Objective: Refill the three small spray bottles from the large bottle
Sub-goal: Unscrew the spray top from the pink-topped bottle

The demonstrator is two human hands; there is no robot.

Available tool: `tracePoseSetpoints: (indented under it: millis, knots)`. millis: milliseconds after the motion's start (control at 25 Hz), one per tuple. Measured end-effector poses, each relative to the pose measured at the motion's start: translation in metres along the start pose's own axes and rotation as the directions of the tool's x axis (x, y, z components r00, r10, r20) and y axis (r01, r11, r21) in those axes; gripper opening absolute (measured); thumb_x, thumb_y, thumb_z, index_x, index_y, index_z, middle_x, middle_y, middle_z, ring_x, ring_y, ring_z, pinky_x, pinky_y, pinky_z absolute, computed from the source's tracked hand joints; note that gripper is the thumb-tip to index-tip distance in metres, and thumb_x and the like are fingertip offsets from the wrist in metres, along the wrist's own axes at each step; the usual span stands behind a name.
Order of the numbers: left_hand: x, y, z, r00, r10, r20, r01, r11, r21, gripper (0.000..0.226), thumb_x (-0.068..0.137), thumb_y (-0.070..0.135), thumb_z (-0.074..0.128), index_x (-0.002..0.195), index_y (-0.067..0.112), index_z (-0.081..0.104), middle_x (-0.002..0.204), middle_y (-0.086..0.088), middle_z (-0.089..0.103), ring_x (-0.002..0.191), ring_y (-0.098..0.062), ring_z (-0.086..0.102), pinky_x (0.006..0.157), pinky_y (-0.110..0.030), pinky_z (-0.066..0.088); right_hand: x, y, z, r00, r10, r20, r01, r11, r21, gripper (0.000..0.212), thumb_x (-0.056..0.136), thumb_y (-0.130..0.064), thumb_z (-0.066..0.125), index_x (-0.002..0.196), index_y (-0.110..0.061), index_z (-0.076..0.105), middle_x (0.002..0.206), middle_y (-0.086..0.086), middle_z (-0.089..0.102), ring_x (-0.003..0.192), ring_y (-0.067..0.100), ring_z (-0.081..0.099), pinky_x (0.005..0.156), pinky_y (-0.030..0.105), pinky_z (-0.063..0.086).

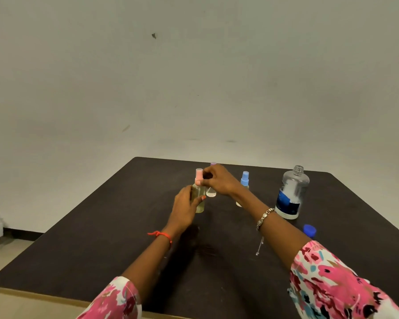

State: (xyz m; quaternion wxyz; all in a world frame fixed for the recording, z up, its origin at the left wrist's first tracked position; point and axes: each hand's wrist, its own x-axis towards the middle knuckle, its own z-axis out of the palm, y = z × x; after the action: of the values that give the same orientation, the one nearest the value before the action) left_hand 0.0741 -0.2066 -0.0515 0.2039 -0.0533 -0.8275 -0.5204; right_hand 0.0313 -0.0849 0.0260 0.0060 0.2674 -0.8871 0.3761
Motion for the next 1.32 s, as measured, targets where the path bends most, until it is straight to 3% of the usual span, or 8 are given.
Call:
tracePoseSetpoints:
  millis: [200,360,600,760,880,960,1120,1320]
  knots:
    - [-0.004,0.023,0.005,0.986,0.089,0.139,-0.091,0.996,0.009,0.027,0.09,0.025,0.053,0.107,0.004,0.052,0.103,-0.017,0.059,0.095,-0.032,0.056,0.083,-0.041,0.047,-0.022,0.003,-0.032,0.999,-0.046,0.022,0.045,0.999,0.03,0.028,0.082,-0.011,0.066,0.099,0.011,0.062,0.104,0.03,0.062,0.1,0.041,0.058,0.094,0.051,0.047]
    - [-0.007,0.037,0.007,0.959,0.096,0.266,-0.087,0.995,-0.048,0.023,0.091,0.023,0.05,0.11,0.01,0.05,0.102,-0.01,0.058,0.095,-0.026,0.056,0.084,-0.032,0.047,-0.037,0.005,-0.05,0.995,-0.082,0.057,0.076,0.991,0.108,0.026,0.081,-0.006,0.066,0.102,0.008,0.065,0.106,0.02,0.066,0.101,0.024,0.059,0.098,0.043,0.045]
    - [-0.011,0.044,0.007,0.909,0.077,0.409,0.041,0.962,-0.271,0.026,0.091,0.019,0.05,0.117,0.02,0.048,0.108,0.006,0.057,0.105,-0.011,0.055,0.091,-0.026,0.046,-0.046,0.013,-0.061,0.994,-0.093,0.052,0.084,0.983,0.162,0.028,0.08,-0.009,0.067,0.105,0.004,0.066,0.105,0.023,0.068,0.095,0.026,0.065,0.09,0.03,0.05]
    - [-0.012,0.043,0.01,0.921,0.027,0.388,0.101,0.947,-0.306,0.019,0.09,0.027,0.051,0.109,0.03,0.047,0.119,0.002,0.055,0.114,-0.016,0.054,0.098,-0.036,0.044,-0.043,0.012,-0.057,1.0,-0.025,0.001,0.025,0.992,0.125,0.022,0.08,-0.021,0.068,0.093,-0.003,0.07,0.091,0.017,0.07,0.081,0.021,0.065,0.08,0.028,0.051]
    - [-0.012,0.045,0.015,0.935,0.016,0.354,0.085,0.96,-0.268,0.029,0.091,0.028,0.05,0.119,0.026,0.043,0.124,0.0,0.051,0.116,-0.018,0.051,0.097,-0.035,0.043,-0.04,0.009,-0.053,0.997,0.051,-0.057,-0.047,0.997,0.067,0.02,0.074,-0.032,0.073,0.064,-0.017,0.065,0.061,0.001,0.062,0.056,0.008,0.056,0.057,0.017,0.044]
    - [-0.013,0.048,0.017,0.941,0.011,0.337,0.091,0.954,-0.285,0.038,0.092,0.026,0.047,0.129,0.021,0.039,0.125,0.0,0.05,0.117,-0.017,0.05,0.099,-0.034,0.042,-0.037,0.008,-0.05,0.992,0.094,-0.088,-0.09,0.995,0.051,0.026,0.071,-0.035,0.076,0.062,-0.014,0.065,0.054,-0.003,0.057,0.047,0.004,0.053,0.048,0.014,0.039]
    - [-0.013,0.048,0.019,0.936,-0.023,0.351,0.13,0.949,-0.286,0.047,0.093,0.023,0.045,0.137,0.013,0.031,0.128,-0.01,0.052,0.115,-0.021,0.054,0.103,-0.044,0.041,-0.036,0.008,-0.046,0.99,0.092,-0.103,-0.088,0.995,0.047,0.04,0.073,-0.031,0.075,0.075,0.008,0.067,0.057,0.008,0.05,0.053,0.012,0.045,0.053,0.023,0.034]
    - [-0.014,0.05,0.016,0.926,0.022,0.377,0.133,0.916,-0.379,0.042,0.093,0.02,0.046,0.133,0.013,0.037,0.111,0.0,0.058,0.1,-0.015,0.061,0.093,-0.035,0.049,-0.042,0.008,-0.051,0.997,-0.007,-0.075,0.018,0.988,0.155,0.03,0.073,-0.021,0.075,0.077,0.008,0.068,0.06,0.009,0.056,0.056,0.012,0.053,0.061,0.026,0.044]
